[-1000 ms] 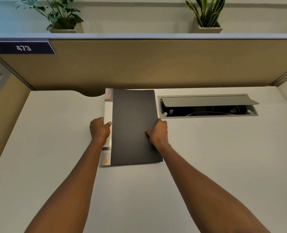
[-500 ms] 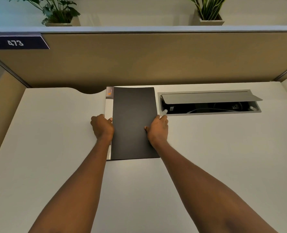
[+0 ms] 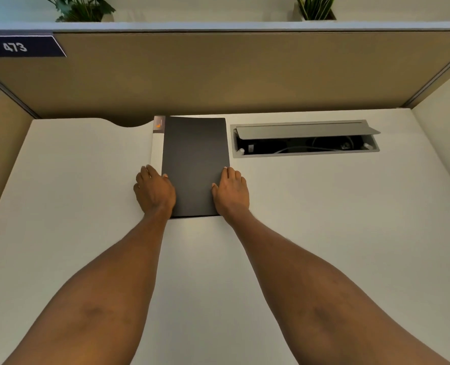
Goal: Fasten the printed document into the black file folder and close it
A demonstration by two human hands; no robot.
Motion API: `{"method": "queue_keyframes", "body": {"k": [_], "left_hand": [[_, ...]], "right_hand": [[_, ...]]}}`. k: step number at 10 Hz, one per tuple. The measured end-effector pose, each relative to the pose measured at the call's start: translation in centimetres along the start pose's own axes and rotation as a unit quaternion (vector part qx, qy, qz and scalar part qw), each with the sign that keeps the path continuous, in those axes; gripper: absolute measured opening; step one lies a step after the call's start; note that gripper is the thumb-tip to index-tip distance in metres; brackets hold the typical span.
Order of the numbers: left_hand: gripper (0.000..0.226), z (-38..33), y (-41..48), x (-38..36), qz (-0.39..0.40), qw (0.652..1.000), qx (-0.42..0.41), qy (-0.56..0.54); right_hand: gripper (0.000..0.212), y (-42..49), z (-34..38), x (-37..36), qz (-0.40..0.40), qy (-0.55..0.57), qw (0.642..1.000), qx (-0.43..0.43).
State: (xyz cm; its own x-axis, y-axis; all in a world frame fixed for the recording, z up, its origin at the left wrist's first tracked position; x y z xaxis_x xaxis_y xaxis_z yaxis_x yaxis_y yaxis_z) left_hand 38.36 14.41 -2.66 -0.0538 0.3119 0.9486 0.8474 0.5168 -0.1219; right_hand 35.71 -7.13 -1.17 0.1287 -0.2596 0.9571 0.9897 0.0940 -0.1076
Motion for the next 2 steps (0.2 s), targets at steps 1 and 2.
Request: {"method": "queue_keyframes", "body": {"k": [1, 2], "left_hand": [[0.061, 0.7, -3.2, 0.1, -0.021, 0.999, -0.018, 0.015], [0.063, 0.9, -6.1, -0.1, -0.03, 0.998, -0.029, 0.037]], "right_hand": [[0.059, -2.8, -0.4, -0.4, 0.0, 0.017, 1.0, 0.009], [0.061, -5.5, -1.2, -1.1, 0.019, 0.025, 0.999, 0.02]]}}
Point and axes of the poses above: each hand's wrist, its own y-axis towards the middle knuckle, its own x-axis out of the back of the hand, z = x × y, the point moved 7 cm from there along y, towards the middle knuckle, and after that the axes turned 10 degrees about x, right-handed, at the moved point
